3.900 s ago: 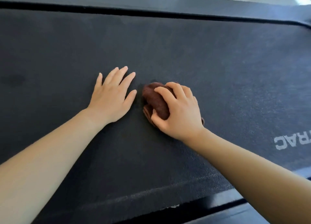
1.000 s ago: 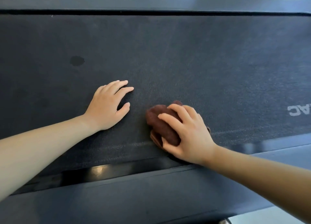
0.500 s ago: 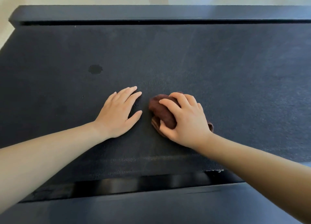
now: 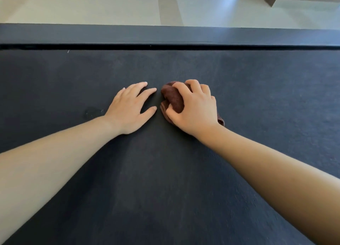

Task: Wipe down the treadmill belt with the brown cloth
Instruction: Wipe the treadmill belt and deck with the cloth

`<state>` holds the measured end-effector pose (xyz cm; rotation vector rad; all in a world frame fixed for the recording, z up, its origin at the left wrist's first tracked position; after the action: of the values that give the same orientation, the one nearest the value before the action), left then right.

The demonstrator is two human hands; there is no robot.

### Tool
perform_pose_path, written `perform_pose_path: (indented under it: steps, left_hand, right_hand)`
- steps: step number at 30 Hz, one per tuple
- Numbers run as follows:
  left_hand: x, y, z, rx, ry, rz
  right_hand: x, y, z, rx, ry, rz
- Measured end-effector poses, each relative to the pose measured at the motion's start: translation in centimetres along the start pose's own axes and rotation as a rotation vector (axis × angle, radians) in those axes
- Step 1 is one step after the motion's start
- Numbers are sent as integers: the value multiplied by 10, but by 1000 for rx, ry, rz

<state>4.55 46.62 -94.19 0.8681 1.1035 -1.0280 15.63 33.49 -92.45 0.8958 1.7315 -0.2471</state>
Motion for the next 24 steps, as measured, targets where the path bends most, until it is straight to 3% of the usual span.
perform_pose_path:
  steps: [9, 24]
  left_hand:
    - [0, 43, -30, -64, -74, 127]
    - [2, 45, -31, -94, -67, 51]
  right_hand:
    - [28, 105, 10, 113, -11, 34]
    - [44, 184, 9, 149, -13, -18]
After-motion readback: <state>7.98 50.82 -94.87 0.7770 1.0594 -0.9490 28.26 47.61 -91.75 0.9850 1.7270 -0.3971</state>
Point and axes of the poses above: each hand's wrist, its own y-axis towards the middle knuckle, its own x-axis out of the palm, z = x × y, the point moved 5 cm from there along y, towards the middle knuckle, and after that the axes turned 7 degrees about x, right-handed, at the moved point
